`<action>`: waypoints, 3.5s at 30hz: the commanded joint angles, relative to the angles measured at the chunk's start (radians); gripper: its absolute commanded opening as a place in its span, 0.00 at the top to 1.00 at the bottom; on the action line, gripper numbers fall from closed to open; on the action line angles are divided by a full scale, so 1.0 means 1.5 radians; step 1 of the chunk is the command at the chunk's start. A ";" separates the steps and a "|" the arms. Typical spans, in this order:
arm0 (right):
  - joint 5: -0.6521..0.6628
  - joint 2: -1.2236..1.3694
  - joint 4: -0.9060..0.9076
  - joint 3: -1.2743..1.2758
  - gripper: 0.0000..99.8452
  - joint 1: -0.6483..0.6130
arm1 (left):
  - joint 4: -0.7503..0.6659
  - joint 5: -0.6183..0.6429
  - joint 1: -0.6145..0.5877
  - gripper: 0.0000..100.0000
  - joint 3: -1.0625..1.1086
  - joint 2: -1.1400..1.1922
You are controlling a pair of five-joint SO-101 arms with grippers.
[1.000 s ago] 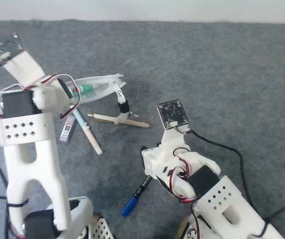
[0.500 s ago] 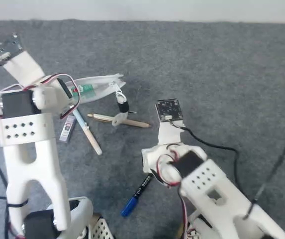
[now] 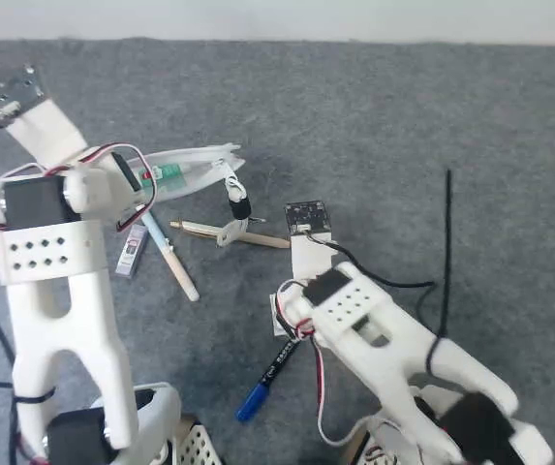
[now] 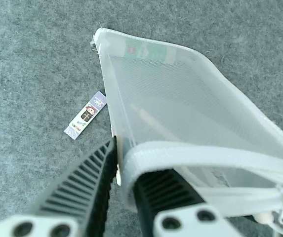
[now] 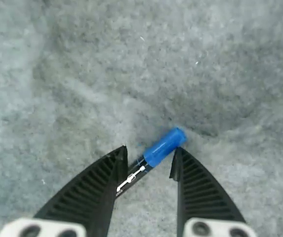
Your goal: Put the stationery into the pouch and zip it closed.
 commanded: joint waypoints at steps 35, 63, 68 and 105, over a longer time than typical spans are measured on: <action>-0.003 -0.070 0.086 -0.109 0.99 0.007 | -0.013 0.005 -0.004 0.99 -0.004 -0.004; 0.088 -0.468 0.182 -0.046 0.99 0.003 | -0.013 0.005 -0.004 0.99 -0.003 -0.004; 0.088 -0.518 0.193 -0.040 0.99 0.003 | -0.013 0.005 -0.004 0.99 -0.003 -0.004; 0.097 -0.760 -0.067 -0.069 0.99 -0.081 | -0.014 0.005 -0.004 0.99 -0.004 -0.004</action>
